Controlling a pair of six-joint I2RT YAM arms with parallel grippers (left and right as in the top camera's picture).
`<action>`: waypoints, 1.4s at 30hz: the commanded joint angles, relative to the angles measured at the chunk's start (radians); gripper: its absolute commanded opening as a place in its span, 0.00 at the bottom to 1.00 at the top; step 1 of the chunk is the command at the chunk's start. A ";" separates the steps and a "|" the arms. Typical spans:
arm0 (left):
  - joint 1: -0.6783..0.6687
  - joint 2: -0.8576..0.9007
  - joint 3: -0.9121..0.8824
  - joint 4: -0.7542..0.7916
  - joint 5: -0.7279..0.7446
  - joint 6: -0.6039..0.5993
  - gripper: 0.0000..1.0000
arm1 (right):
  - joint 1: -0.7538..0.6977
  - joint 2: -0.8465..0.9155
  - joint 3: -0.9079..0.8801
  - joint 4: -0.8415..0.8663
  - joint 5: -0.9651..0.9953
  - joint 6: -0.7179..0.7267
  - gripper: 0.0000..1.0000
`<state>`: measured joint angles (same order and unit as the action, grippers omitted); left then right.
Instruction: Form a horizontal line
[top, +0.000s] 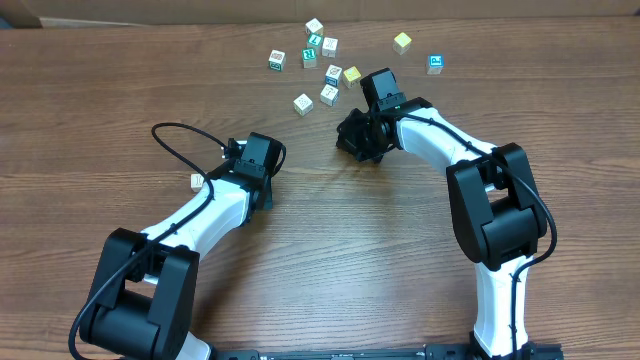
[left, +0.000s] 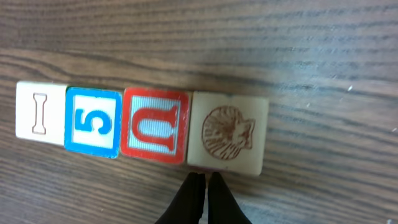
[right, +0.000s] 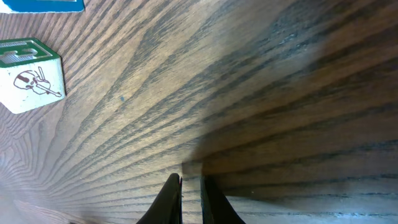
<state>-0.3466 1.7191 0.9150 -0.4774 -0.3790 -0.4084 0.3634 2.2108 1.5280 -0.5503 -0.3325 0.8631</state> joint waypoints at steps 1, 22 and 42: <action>-0.001 0.011 -0.010 -0.016 -0.012 0.026 0.04 | -0.004 0.039 -0.025 -0.020 0.108 -0.008 0.10; -0.002 -0.018 -0.007 -0.017 0.089 0.066 0.04 | -0.004 0.039 -0.025 -0.020 0.146 -0.008 0.10; -0.001 -0.547 -0.007 -0.140 0.089 0.192 1.00 | -0.004 0.039 -0.025 -0.032 0.149 -0.008 1.00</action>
<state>-0.3466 1.1980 0.9119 -0.5907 -0.2806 -0.2630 0.3683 2.1811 1.5578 -0.5465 -0.2600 0.8600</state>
